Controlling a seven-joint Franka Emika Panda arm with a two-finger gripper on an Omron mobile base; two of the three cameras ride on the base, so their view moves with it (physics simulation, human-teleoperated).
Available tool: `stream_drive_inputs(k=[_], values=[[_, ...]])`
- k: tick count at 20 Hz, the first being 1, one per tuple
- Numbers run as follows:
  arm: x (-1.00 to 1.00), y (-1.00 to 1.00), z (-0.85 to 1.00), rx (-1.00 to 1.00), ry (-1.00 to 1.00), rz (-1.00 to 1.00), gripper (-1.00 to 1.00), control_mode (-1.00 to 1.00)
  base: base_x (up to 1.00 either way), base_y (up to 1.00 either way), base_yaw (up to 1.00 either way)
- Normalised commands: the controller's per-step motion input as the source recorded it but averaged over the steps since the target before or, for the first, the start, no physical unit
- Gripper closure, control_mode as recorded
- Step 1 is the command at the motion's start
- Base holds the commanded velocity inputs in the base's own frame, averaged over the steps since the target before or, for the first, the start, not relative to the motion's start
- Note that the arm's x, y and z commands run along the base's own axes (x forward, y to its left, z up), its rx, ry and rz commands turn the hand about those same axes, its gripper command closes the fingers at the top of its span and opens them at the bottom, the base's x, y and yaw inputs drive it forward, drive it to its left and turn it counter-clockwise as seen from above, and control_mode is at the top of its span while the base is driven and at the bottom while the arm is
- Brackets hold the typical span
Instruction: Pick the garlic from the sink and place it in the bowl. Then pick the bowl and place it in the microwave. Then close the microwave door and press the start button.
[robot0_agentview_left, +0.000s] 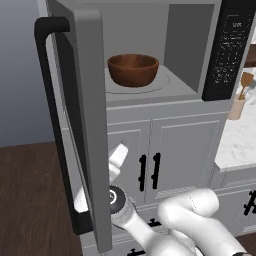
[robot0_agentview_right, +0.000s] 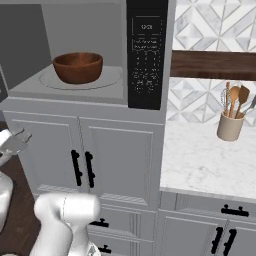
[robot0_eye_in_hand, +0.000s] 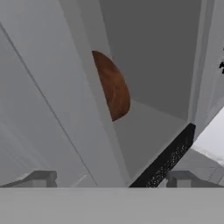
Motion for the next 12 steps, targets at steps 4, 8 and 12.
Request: stream_drive_inputs(k=[4,8,12], values=[[0.0,1.0,0.0,-0.32,0.02,-0.05,-1.0,-1.0,0.0,0.0,0.0],[0.02,1.0,-0.05,-0.25,0.06,-0.03,-1.0,-1.0,0.0,0.0,0.0],[0.18,0.99,-0.34,-0.22,0.06,-0.01,-1.0,-1.0,0.0,0.0,0.0]])
